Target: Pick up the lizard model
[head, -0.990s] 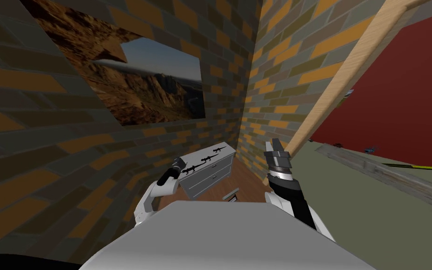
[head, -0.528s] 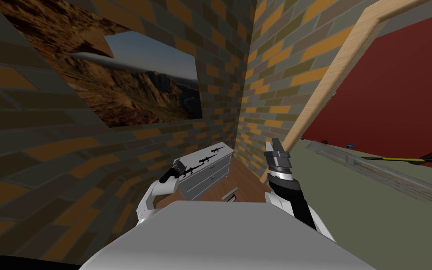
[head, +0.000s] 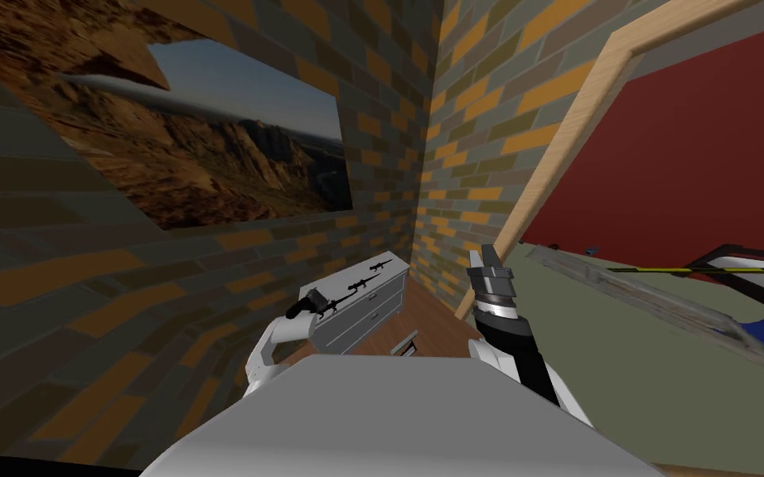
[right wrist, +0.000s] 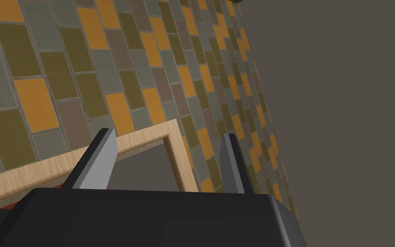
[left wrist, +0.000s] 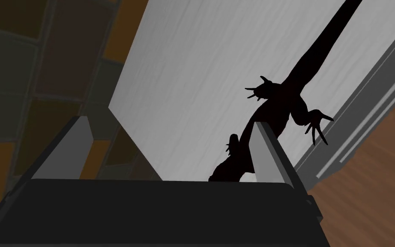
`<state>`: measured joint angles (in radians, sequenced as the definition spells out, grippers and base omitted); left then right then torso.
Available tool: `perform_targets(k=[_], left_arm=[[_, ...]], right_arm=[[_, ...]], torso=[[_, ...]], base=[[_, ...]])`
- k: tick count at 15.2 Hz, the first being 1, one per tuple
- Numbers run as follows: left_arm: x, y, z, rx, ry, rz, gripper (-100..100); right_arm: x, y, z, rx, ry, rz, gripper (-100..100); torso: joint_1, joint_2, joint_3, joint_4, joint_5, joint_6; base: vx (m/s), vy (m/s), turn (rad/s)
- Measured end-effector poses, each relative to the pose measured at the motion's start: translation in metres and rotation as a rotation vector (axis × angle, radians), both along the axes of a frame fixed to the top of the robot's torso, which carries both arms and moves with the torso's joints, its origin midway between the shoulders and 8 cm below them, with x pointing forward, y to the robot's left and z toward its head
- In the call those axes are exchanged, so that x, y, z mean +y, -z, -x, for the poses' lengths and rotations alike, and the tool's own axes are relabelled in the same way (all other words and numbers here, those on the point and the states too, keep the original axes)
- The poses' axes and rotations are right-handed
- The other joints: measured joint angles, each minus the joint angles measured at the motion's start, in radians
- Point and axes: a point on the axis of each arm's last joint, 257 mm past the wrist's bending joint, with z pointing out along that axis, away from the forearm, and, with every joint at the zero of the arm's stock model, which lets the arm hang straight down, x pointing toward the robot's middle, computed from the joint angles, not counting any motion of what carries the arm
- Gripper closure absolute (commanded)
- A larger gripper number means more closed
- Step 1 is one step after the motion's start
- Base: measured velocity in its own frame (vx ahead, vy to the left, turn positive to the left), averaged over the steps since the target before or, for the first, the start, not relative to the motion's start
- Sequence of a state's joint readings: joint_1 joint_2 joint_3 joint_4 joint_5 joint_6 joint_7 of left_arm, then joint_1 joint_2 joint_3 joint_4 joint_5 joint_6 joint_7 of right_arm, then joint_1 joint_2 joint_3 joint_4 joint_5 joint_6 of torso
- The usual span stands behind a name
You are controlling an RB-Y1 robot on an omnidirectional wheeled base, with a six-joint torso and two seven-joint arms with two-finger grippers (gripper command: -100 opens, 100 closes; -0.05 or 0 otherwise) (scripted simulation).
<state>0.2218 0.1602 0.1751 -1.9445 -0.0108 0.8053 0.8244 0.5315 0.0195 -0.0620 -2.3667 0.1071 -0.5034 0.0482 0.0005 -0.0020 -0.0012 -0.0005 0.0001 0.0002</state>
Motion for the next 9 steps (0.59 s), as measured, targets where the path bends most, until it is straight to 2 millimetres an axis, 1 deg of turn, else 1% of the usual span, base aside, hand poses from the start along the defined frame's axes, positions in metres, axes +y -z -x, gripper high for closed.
perform_targets(k=[9], left_arm=[[0.008,0.043,0.026,0.146,-0.138,0.132,-100]], right_arm=[[0.000,0.000,0.000,0.000,0.000,0.000,0]], torso=[[0.000,0.000,0.000,0.000,0.000,0.000]], base=[[0.025,0.018,-0.105]])
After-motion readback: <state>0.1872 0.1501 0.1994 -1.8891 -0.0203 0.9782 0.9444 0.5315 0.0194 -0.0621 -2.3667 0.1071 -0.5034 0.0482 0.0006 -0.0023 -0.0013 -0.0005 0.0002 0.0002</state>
